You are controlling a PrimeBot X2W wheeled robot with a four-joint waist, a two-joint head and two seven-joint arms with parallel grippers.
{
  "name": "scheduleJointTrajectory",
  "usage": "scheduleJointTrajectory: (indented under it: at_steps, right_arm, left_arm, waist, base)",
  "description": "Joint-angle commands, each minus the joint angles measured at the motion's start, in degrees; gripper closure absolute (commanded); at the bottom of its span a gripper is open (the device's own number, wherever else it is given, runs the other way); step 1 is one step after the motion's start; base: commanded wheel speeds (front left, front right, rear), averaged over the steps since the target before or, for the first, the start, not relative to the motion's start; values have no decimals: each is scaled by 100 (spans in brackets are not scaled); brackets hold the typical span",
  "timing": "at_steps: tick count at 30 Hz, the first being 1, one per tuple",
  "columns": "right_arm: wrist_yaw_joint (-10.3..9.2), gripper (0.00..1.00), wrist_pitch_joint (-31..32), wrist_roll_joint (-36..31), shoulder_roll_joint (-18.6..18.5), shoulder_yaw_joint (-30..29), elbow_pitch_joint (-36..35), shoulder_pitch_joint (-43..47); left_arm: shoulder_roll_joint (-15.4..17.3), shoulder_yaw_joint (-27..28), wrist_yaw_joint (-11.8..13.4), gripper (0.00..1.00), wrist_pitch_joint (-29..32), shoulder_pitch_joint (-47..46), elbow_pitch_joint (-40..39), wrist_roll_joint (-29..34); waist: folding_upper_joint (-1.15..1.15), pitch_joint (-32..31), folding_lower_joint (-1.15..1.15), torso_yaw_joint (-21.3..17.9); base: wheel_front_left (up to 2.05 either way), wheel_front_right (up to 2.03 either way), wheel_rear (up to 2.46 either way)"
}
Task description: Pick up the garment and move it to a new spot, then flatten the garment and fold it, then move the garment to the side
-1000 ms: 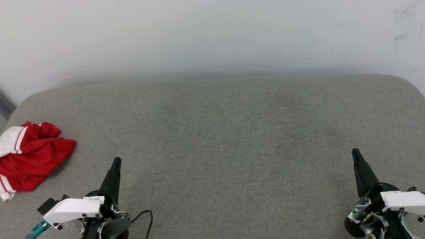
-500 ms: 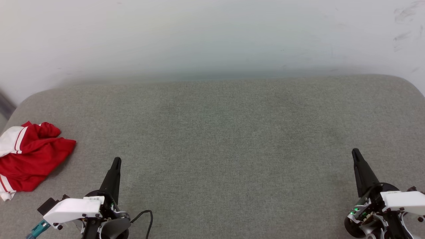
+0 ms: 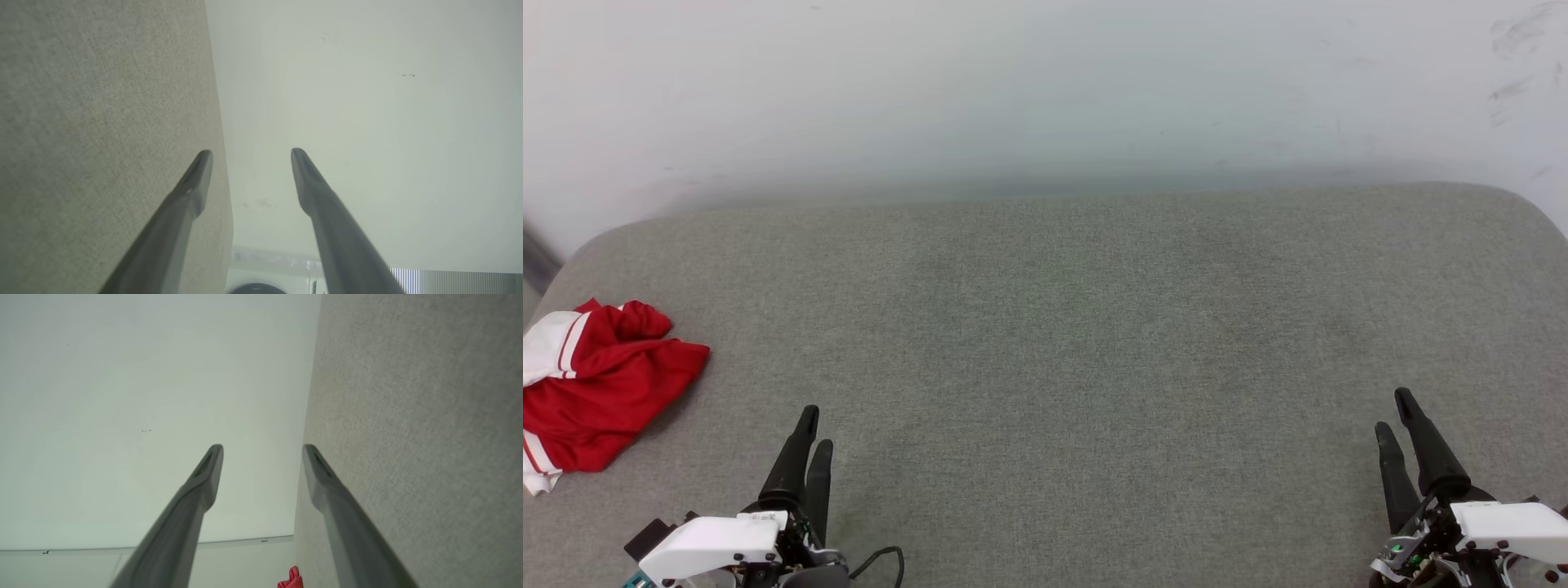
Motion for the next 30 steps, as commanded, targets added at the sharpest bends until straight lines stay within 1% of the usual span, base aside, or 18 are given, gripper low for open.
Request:
scheduleJointTrajectory:
  at_steps: [1,4,7,13,14,22,30]
  right_arm:
    - [1,0,-73,-69,-4,12,-113,-85]
    - [1,0,-160,-223,-4,8,-150,-49]
    - [1,0,-243,-482,-4,-33,-215,-20]
    - [1,0,-404,-1209,-4,-92,-464,36]
    - [1,0,-404,-1209,-4,-92,-464,36]
    - [1,0,-601,-2194,-4,-102,-795,131]
    - [1,0,-782,-3341,-4,41,-1084,268]
  left_arm:
    - [9,-4,-1,0,-72,-74,-184,24]
    - [10,-2,-1,0,-159,-30,-241,166]
    - [10,58,10,0,-243,-9,-287,465]
    - [11,125,201,0,-403,8,-536,1187]
    - [11,125,201,0,-403,8,-536,1187]
    - [12,-14,585,0,-599,127,-866,2244]
    - [13,-209,846,0,-782,252,-1077,3248]
  waist:
    - [0,2,0,-1]
    - [0,5,0,-2]
    - [0,9,0,-3]
    - [0,23,0,-9]
    - [0,23,0,-9]
    - [0,29,0,-11]
    - [0,24,0,-9]
  base:
    - [0,0,0]
    - [0,0,0]
    - [0,0,0]
    - [0,0,0]
    - [0,0,0]
    - [0,0,0]
    - [0,0,0]
